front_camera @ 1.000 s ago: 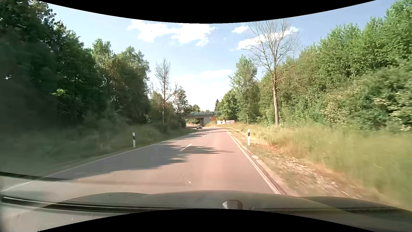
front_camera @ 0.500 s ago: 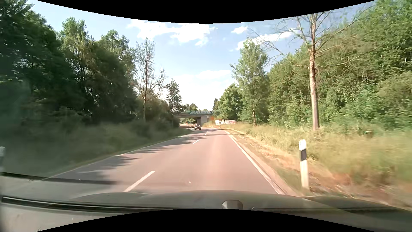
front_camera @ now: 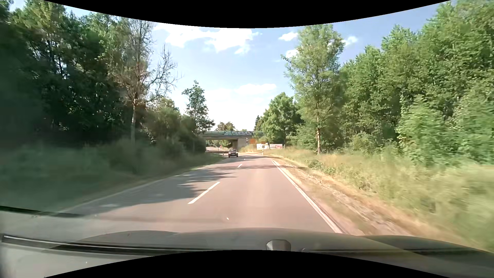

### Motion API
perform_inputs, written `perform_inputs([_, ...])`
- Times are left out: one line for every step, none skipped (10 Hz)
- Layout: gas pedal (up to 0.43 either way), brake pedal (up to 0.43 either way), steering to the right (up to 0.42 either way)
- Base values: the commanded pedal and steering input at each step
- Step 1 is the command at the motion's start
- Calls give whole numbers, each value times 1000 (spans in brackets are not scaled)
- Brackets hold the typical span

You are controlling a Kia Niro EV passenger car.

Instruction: Follow the waypoints while adhering to traffic rules and regulations

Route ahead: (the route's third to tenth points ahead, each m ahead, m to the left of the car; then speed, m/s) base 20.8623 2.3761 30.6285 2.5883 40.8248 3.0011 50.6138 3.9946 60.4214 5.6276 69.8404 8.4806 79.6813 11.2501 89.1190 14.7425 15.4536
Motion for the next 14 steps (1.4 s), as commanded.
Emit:
perform_inputs([0,183,0])
perform_inputs([0,189,-1])
perform_inputs([0,189,-1])
perform_inputs([0,189,-2])
perform_inputs([0,189,-2])
perform_inputs([0,189,-2])
perform_inputs([0,189,-2])
perform_inputs([0,189,-1])
perform_inputs([0,195,-2])
perform_inputs([0,189,-2])
perform_inputs([0,189,-1])
perform_inputs([0,189,-2])
perform_inputs([0,189,-4])
perform_inputs([0,189,-7])
